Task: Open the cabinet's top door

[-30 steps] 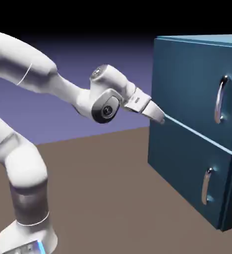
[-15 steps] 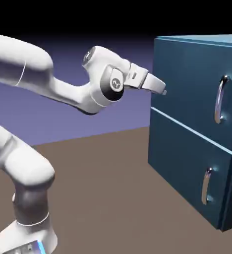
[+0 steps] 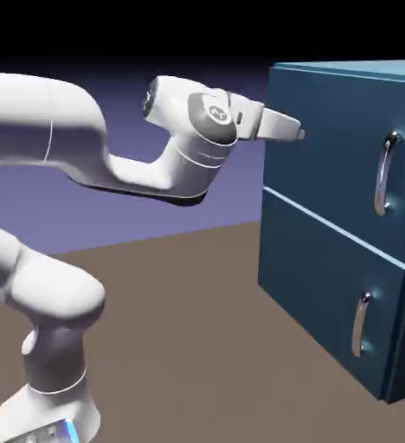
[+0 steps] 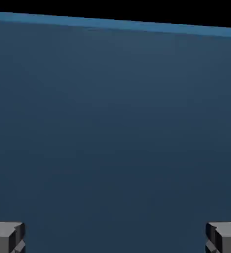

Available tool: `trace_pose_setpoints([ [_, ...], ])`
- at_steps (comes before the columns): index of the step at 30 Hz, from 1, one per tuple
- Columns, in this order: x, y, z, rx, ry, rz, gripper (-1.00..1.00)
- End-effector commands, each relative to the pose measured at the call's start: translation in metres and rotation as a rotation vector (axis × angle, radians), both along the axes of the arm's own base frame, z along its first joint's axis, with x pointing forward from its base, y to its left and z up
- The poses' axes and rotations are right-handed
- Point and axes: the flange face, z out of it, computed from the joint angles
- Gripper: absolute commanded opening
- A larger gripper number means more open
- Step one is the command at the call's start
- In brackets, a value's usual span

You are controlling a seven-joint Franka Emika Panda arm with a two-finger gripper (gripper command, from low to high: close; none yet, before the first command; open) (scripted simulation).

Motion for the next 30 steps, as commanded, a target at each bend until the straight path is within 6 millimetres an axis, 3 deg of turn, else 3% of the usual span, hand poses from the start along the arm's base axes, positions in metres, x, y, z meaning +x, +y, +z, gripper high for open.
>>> trace_pose_setpoints([
  [1, 0.001, -0.004, 0.000, 0.003, -0.012, -0.002, 0.00],
  [15, 0.030, -0.065, -0.025, 0.048, -0.156, -0.028, 0.00],
  [30, 0.083, -0.128, -0.097, 0.082, -0.242, -0.034, 0.00],
])
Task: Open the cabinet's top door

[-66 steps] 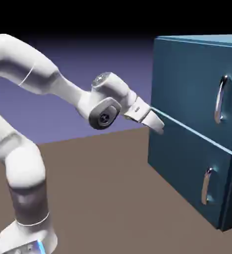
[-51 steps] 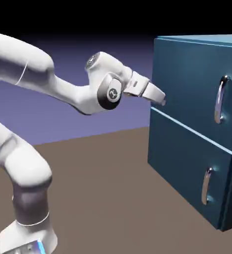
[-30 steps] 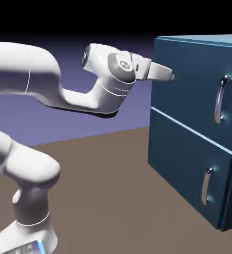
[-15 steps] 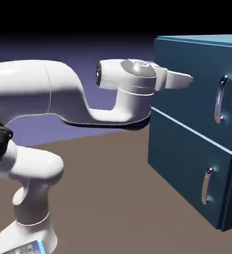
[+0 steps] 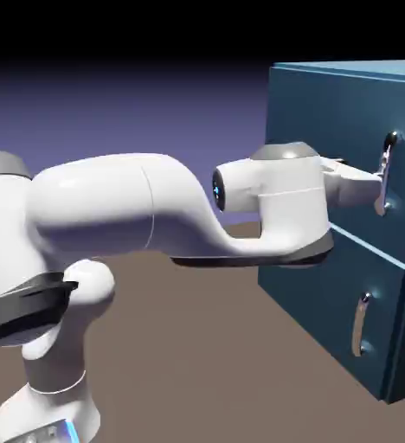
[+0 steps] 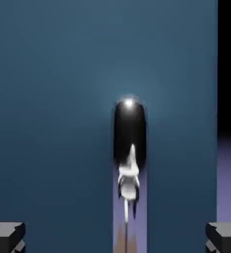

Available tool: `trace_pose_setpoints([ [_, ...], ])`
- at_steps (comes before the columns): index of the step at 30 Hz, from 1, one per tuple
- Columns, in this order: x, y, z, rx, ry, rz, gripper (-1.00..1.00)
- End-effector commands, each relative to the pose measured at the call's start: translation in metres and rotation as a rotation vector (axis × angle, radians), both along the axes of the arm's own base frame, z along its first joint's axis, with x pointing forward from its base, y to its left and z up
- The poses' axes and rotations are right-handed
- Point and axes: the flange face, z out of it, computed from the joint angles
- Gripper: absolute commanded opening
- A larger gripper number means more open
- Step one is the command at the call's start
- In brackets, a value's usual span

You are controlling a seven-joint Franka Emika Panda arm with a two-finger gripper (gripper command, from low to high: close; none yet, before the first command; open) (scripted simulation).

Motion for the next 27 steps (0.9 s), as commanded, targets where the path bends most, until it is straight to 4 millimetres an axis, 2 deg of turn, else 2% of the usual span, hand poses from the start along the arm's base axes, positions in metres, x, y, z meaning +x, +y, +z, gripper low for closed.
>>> trace_pose_setpoints([
  [1, 0.000, 0.000, 0.000, 0.000, 0.000, 0.000, 0.00],
  [6, 0.049, 0.002, 0.000, 0.000, 0.000, 0.000, 0.00],
  [7, 0.050, 0.002, 0.000, 0.000, 0.000, 0.000, 0.00],
  [8, 0.050, 0.002, 0.000, 0.000, 0.000, 0.000, -1.00],
  [9, 0.050, 0.002, 0.000, 0.000, 0.000, 0.000, -1.00],
  [17, -0.004, 0.020, 0.000, -0.001, 0.000, -0.113, -1.00],
  [27, -0.070, 0.051, 0.000, -0.001, 0.000, -0.257, -1.00],
])
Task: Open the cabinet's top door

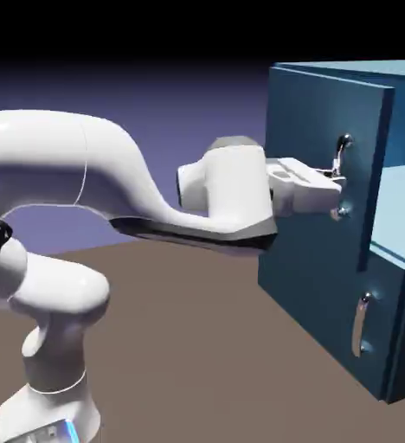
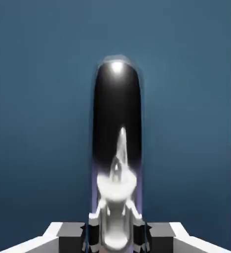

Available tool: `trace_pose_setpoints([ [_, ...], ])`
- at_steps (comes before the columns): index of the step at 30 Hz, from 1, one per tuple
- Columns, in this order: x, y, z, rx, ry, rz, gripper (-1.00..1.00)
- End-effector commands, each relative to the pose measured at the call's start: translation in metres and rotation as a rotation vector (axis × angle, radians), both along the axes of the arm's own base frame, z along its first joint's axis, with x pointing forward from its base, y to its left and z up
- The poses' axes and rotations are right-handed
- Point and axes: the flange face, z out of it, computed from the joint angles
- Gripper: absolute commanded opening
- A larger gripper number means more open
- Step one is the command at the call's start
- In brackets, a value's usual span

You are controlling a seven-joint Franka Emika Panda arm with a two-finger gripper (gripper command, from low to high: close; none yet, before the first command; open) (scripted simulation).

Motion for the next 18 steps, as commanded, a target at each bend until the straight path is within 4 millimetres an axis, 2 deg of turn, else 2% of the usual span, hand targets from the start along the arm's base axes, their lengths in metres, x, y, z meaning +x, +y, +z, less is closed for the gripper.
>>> trace_pose_setpoints([
  [1, -0.006, 0.004, 0.000, 0.003, 0.001, -0.015, -1.00],
  [6, -0.037, 0.023, 0.000, 0.004, 0.000, -0.087, -1.00],
  [12, -0.082, 0.058, 0.000, 0.004, 0.000, -0.200, -1.00],
  [18, -0.117, 0.091, 0.000, 0.004, 0.000, -0.295, -1.00],
])
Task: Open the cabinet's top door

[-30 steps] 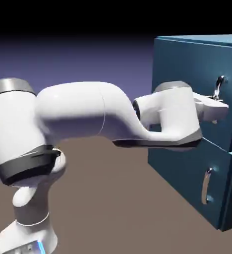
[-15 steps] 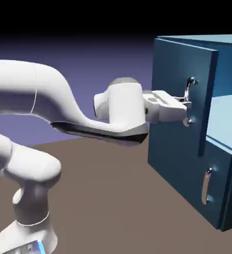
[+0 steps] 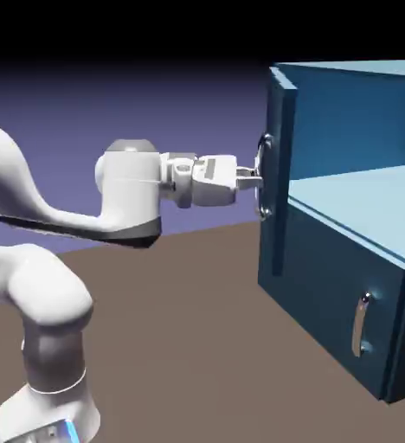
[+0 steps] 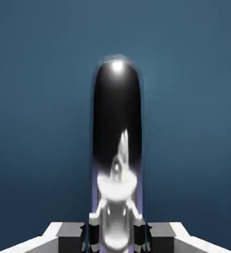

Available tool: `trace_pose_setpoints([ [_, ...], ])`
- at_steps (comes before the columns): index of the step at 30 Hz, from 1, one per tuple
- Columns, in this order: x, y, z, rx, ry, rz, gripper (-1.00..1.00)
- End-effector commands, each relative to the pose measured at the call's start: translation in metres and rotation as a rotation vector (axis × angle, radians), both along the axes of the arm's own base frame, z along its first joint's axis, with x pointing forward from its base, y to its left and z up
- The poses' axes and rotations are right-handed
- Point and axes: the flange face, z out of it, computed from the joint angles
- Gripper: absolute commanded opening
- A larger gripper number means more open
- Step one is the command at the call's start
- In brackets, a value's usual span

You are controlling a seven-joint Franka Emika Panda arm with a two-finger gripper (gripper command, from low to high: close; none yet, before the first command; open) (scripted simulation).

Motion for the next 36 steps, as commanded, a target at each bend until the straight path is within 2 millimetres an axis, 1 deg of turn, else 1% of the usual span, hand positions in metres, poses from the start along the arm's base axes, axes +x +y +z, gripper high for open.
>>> trace_pose_setpoints([
  [1, -0.005, 0.005, 0.000, 0.001, 0.001, -0.016, -1.00],
  [12, -0.053, 0.066, 0.000, 0.001, 0.001, -0.168, -1.00],
  [21, -0.087, 0.124, 0.000, 0.001, 0.000, -0.303, -1.00],
  [28, -0.112, 0.184, 0.000, 0.002, 0.000, -0.431, -1.00],
  [36, -0.133, 0.267, 0.000, 0.002, 0.000, -0.601, -1.00],
])
